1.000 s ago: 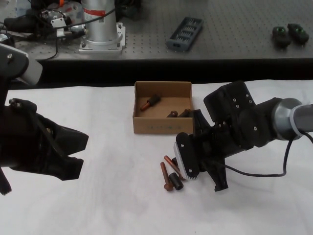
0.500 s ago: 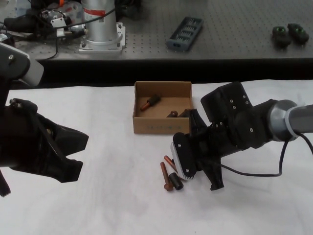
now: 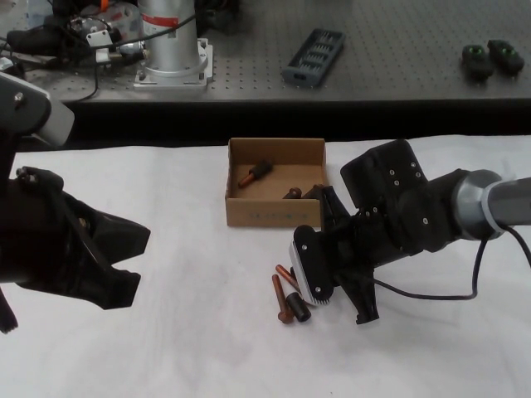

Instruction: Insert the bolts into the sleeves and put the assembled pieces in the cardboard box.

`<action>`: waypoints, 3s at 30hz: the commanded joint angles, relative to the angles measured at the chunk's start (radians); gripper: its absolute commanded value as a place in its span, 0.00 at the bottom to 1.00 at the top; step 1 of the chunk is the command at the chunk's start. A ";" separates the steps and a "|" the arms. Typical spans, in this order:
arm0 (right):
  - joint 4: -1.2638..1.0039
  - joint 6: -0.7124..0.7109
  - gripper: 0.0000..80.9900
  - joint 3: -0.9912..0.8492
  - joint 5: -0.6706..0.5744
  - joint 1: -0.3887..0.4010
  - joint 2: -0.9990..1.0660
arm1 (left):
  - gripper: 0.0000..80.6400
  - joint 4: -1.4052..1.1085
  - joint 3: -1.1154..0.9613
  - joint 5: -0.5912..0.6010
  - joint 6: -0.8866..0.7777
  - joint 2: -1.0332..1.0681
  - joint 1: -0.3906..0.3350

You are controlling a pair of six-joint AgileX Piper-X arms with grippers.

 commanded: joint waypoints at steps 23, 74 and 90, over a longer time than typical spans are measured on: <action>0.096 0.461 0.02 0.011 0.047 0.002 -0.231 | 0.01 -0.007 0.001 -0.005 0.009 -0.006 -0.004; 0.291 1.252 0.02 0.322 -0.066 0.002 -1.016 | 0.38 -0.076 -0.486 0.454 1.291 0.886 -0.064; 0.291 1.252 0.02 0.322 -0.066 0.002 -1.016 | 0.38 0.131 -0.486 0.242 1.828 0.889 -0.076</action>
